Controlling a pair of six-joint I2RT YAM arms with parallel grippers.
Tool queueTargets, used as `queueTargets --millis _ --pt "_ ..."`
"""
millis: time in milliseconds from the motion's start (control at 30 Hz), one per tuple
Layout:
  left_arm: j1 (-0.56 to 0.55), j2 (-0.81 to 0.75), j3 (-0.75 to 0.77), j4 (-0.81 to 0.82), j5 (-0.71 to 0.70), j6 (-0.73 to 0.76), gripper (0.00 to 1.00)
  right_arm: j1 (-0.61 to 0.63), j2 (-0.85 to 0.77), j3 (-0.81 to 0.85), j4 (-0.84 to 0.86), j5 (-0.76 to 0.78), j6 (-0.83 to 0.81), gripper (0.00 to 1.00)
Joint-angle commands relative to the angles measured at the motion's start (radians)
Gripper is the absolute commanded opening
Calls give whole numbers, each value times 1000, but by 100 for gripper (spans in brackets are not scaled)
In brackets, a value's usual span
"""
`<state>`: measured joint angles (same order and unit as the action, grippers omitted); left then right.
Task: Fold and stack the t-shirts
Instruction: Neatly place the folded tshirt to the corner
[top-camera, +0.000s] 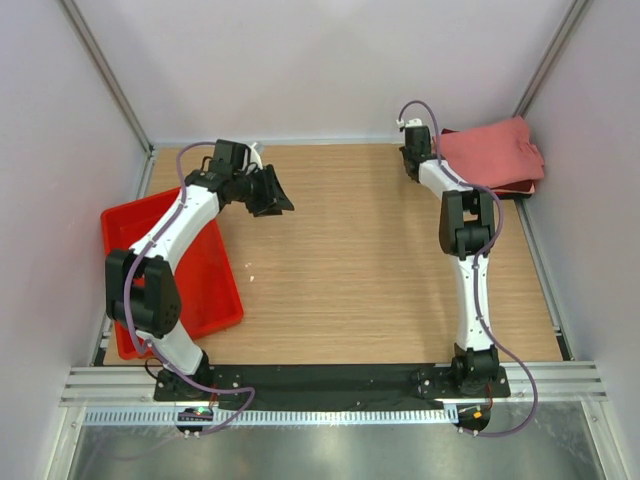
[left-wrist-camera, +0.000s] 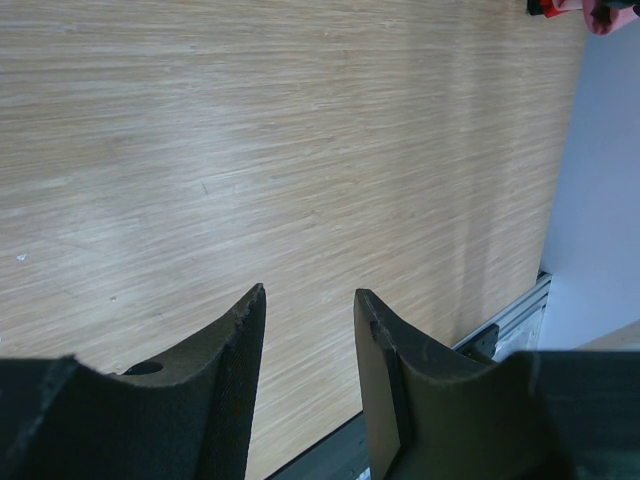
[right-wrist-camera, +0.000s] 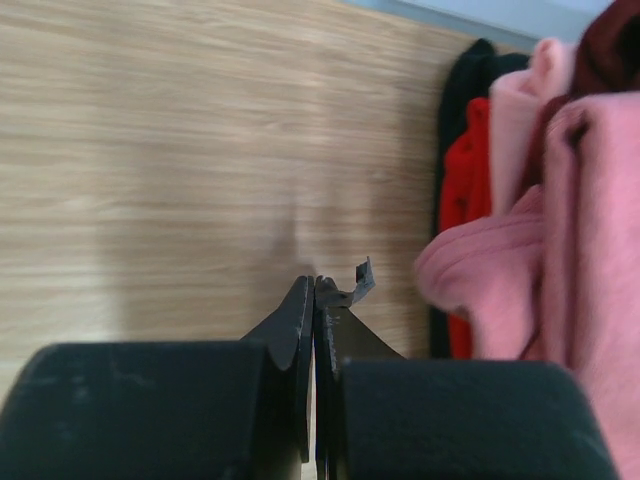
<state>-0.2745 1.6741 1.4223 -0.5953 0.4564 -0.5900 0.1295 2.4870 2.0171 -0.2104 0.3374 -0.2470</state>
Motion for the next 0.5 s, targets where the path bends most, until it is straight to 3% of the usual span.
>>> queueTargets --millis 0,300,467 --pt "4 -34 9 26 19 18 42 -5 26 115 63 124 -96 1" --pt "4 -19 7 25 11 19 42 -5 144 313 206 187 -236 1" --pt "3 -25 6 26 7 18 42 -2 145 338 292 204 -264 1"
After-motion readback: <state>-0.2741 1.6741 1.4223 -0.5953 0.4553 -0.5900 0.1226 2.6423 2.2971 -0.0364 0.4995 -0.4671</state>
